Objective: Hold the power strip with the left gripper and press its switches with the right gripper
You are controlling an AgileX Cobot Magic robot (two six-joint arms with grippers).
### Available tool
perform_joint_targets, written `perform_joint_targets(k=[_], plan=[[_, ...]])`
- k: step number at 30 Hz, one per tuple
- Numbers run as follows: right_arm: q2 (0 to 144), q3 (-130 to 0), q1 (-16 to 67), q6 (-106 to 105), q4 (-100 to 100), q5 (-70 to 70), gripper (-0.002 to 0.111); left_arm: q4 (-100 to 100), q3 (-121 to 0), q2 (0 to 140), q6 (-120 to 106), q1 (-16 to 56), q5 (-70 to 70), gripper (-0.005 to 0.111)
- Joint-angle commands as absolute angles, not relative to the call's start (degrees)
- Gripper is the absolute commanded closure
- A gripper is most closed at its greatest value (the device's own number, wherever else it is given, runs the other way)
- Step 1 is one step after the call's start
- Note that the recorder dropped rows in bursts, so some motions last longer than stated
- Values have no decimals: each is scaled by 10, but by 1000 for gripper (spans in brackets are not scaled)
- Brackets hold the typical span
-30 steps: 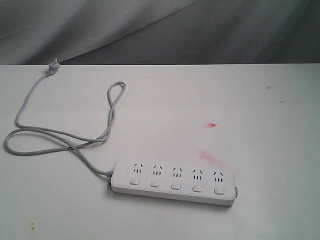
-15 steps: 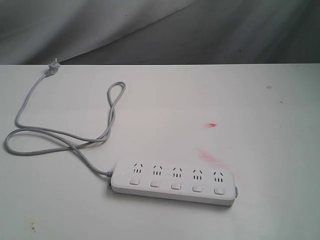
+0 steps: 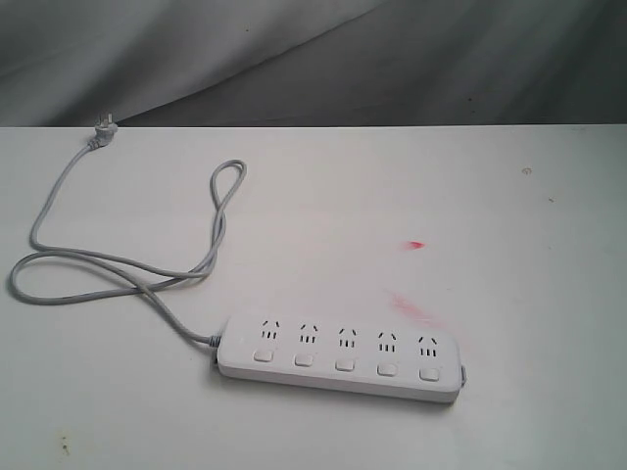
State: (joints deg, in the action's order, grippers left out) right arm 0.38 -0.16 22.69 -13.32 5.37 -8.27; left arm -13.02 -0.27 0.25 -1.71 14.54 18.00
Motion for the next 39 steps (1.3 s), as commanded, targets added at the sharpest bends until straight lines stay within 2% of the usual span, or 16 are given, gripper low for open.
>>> perform_joint_targets(k=[1,9,14,18,25,28,34,39], plan=[[0,0,223,-131,55,-78,108,-147,0,0,30,148,155,107],[0,0,223,-131,55,-78,108,-127,-118,30,13,148,-109,107],[0,0,223,-131,55,-78,108,-115,-222,160,-87,149,-224,107],[0,0,223,-131,55,-78,108,-121,-313,284,-265,149,-349,107],[0,0,223,-131,55,-78,108,-283,-397,476,-613,149,-397,107],[0,0,223,-131,55,-78,108,-348,-424,599,-758,149,-461,107],[0,0,223,-131,55,-78,108,-410,-474,778,-862,149,-467,107],[0,0,223,-131,55,-78,108,-317,-525,902,-862,149,-453,107]])
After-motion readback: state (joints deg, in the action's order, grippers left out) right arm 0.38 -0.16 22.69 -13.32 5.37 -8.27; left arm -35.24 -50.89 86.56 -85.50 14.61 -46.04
